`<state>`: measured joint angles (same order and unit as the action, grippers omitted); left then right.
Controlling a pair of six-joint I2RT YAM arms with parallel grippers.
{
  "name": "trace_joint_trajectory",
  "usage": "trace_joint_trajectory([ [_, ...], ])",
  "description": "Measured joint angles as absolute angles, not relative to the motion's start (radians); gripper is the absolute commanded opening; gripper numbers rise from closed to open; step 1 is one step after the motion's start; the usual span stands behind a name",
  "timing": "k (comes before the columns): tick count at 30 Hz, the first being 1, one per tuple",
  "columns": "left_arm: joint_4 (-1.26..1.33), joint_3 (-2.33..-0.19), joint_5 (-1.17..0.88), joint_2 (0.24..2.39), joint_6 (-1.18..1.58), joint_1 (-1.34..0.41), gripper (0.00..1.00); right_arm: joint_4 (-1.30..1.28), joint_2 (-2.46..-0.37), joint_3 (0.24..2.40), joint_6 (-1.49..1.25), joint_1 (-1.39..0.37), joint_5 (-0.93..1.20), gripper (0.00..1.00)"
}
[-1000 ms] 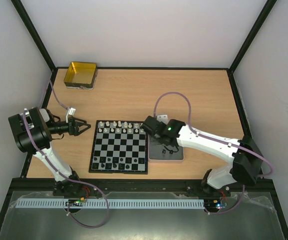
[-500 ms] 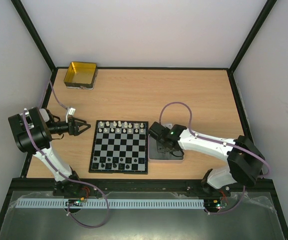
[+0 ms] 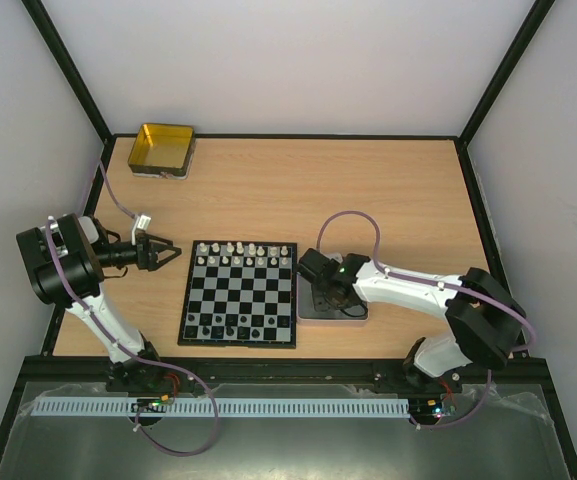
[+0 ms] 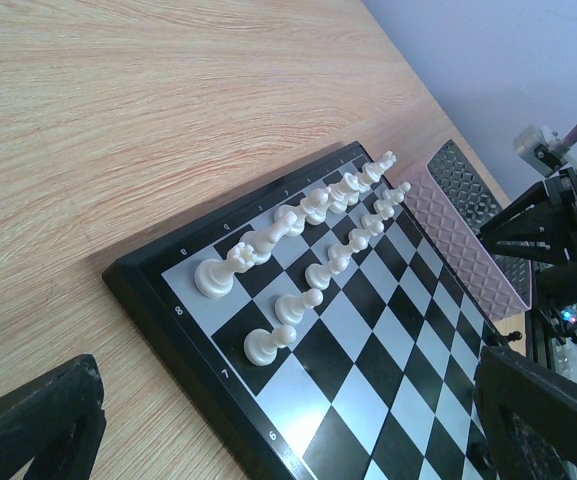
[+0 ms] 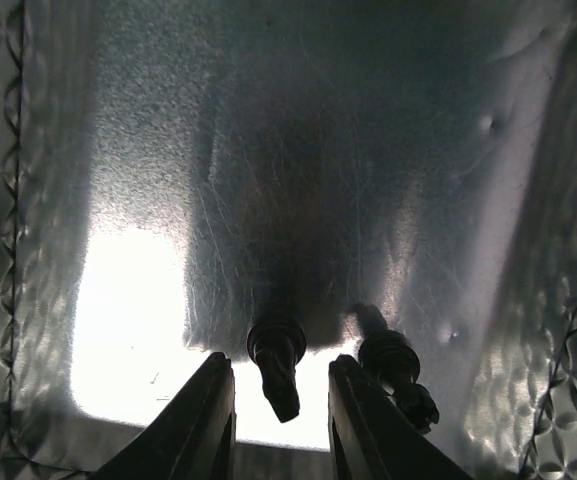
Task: Set up the chess pieces on the board
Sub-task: Pick up the chess piece from the storage box.
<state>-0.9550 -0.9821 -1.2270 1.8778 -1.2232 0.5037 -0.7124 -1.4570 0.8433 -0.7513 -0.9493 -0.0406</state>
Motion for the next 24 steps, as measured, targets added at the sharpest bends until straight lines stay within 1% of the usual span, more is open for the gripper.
trace_joint_trajectory([
  [11,-0.956,-0.982,-1.227,1.878,-1.224,0.504,1.00,-0.670,-1.486,0.820,-0.744,-0.949,-0.013,0.17],
  [18,-0.956,-0.982,-1.227,1.878,-1.224,0.504,1.00,-0.653,-1.516,0.820,-0.739,-0.949,-0.020,0.03],
  [24,-0.956,-0.982,-1.227,1.878,-1.224,0.504,1.00,-0.655,-1.517,0.825,-0.736,-0.949,-0.042,0.02],
])
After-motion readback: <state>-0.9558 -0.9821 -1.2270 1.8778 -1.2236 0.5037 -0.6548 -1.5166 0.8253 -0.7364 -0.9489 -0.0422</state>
